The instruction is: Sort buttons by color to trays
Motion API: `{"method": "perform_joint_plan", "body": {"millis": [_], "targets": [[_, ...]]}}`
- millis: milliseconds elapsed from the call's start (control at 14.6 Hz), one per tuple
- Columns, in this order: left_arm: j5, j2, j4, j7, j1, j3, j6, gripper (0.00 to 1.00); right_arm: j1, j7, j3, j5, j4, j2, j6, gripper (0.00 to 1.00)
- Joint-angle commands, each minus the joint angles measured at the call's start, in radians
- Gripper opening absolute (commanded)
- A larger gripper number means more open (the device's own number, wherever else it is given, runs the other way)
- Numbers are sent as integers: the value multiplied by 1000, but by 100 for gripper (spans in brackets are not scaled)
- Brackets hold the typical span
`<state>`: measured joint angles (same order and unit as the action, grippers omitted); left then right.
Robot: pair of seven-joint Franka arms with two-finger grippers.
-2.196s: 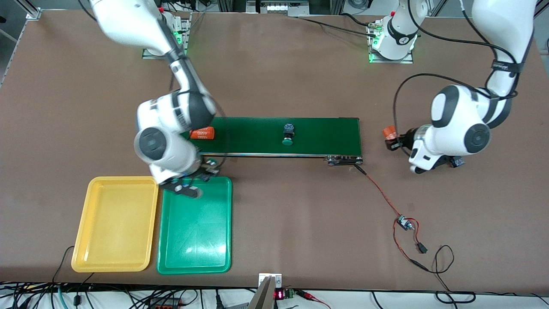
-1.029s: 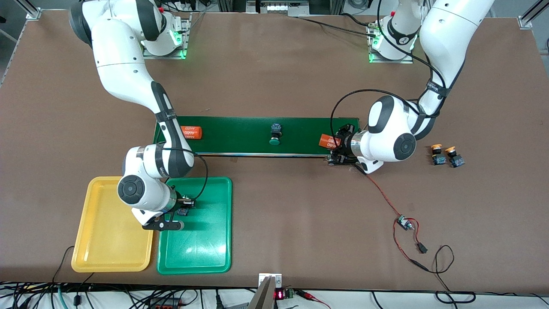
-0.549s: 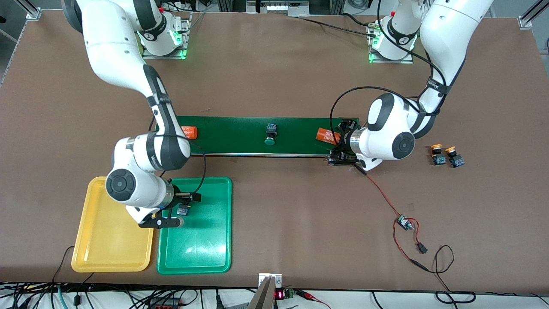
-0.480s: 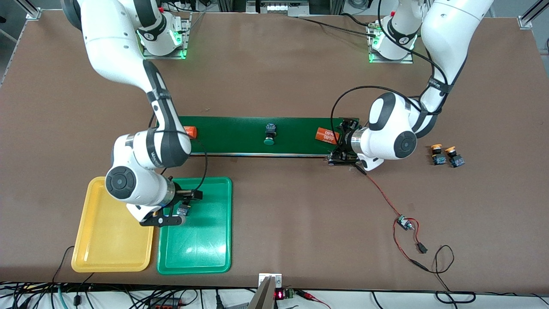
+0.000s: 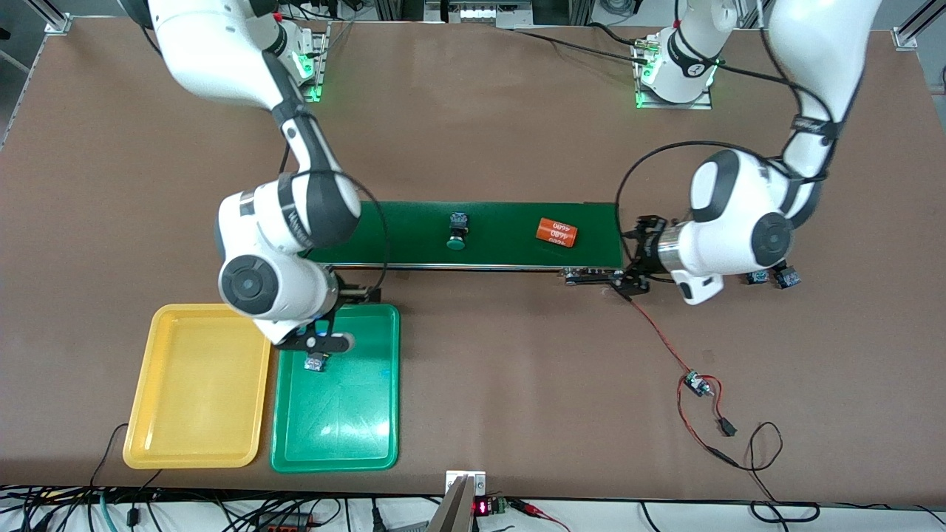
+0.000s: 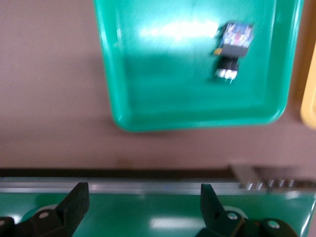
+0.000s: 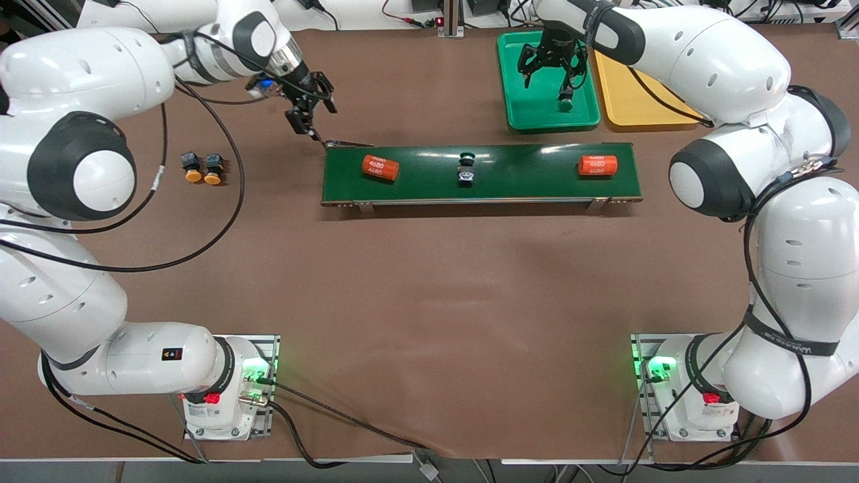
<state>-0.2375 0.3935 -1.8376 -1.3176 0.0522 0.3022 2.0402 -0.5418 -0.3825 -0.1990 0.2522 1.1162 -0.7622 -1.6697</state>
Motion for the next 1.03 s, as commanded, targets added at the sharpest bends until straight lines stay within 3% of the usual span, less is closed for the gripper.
{"method": "perform_joint_plan", "body": {"millis": [0,343,618,824,961], "targets": [[59,-33,4,249,70,0,-34,100,-76,-93,-5,-1,120,90,5,100],[211,-30,-5,728,193,-5,-34,100,-187,-217,-7,-18,181,89,-65,100],[435,-5,-6,1050,213,-37,-28,100,-234,-225,-5,-14,237,87,-131,100],[475,45,-17,1242,235,-81,1,100,-277,-249,-7,-14,302,87,-189,100],[477,82,-46,1329,241,-127,92,100,-296,-259,-7,-18,341,87,-243,100]]}}
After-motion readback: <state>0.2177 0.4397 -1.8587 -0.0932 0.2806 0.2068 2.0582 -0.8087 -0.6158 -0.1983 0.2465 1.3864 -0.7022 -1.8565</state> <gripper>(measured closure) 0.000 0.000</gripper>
